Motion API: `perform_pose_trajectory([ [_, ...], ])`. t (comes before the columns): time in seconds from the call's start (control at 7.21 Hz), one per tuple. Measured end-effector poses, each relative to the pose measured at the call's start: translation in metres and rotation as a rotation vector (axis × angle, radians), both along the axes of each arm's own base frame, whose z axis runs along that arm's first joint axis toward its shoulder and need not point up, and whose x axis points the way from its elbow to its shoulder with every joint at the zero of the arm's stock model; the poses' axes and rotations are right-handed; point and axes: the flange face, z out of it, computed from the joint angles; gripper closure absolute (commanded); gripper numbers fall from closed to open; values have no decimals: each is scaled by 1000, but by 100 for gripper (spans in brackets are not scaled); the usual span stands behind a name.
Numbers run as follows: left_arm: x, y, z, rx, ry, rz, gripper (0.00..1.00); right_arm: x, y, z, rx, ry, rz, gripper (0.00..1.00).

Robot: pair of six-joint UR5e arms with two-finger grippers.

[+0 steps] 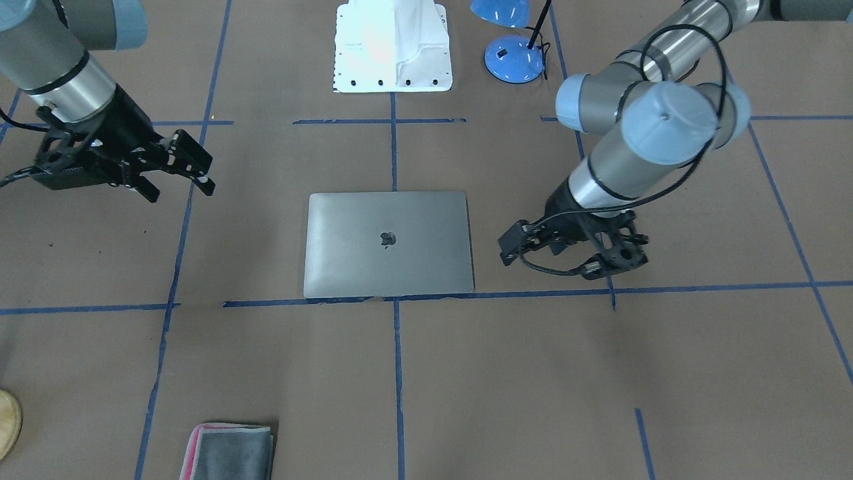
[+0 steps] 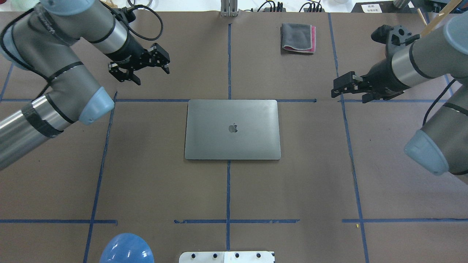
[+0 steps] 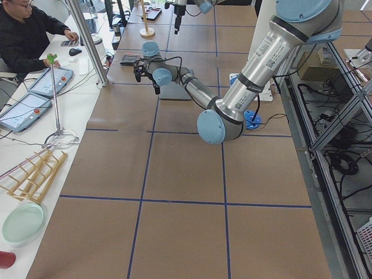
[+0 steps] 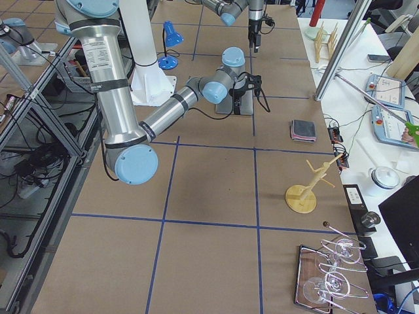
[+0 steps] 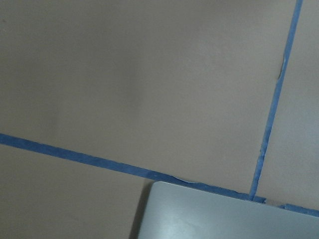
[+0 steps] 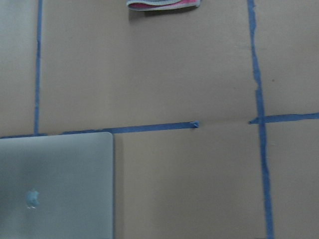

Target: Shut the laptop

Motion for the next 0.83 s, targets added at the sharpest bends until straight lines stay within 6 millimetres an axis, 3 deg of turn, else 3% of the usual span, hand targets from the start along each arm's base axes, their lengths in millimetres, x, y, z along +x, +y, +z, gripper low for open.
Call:
perform_pose_trajectory([
  [0.28, -80, 23, 34, 94, -92, 69, 0, 73, 11, 55, 105, 165, -118, 0],
  [0.42, -121, 32, 61, 116, -125, 78, 0, 110, 14, 86, 136, 210, -160, 0],
  [0.55, -163, 37, 96, 146, -157, 95, 0, 145, 16, 114, 144, 219, -191, 0],
  [0.83, -253, 53, 184, 223, -230, 171, 0, 213, 27, 177, 144, 192, -241, 0],
])
